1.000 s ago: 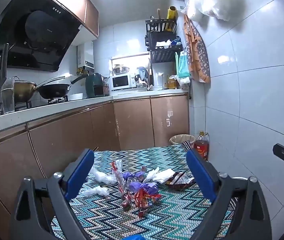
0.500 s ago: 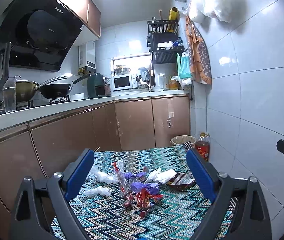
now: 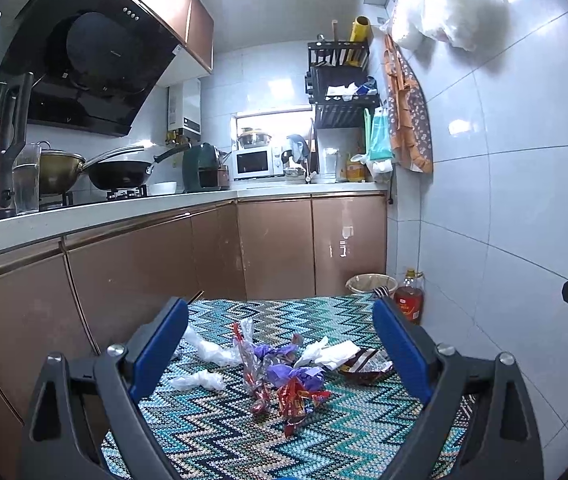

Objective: Collect trash

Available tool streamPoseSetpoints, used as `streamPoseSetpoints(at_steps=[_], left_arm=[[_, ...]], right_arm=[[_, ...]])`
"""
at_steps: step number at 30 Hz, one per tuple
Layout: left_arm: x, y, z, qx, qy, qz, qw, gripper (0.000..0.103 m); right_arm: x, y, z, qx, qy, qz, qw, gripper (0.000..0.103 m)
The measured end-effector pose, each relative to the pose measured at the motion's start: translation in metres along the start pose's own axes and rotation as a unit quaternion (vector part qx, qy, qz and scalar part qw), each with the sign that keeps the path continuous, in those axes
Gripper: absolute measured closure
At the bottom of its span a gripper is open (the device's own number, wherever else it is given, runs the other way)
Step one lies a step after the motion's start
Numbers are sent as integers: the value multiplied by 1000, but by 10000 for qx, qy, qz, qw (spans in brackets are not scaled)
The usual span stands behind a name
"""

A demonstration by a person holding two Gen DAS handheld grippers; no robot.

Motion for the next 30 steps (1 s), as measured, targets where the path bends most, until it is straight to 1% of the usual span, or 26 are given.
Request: streamPoseSetpoints(at_steps=[19,30], left_arm=[[5,2,-5,78,-99,-120,9998,9],[0,1,-17,243,-222,-128,9994,9]], right_arm=[[-3,-1,3,-17,69,62,10000,0],[-7,0,6,42,140,68,9999,0]])
Point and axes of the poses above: each gripper's, at about its wrist camera, not at the fingertips, and y roughly the way its jaws point, z to its right, x to its underside, the point moved 9 cm from there along y, roughly the way its jaws point, and after that the axes turned 7 degrees about x, right-handed, at the moved point
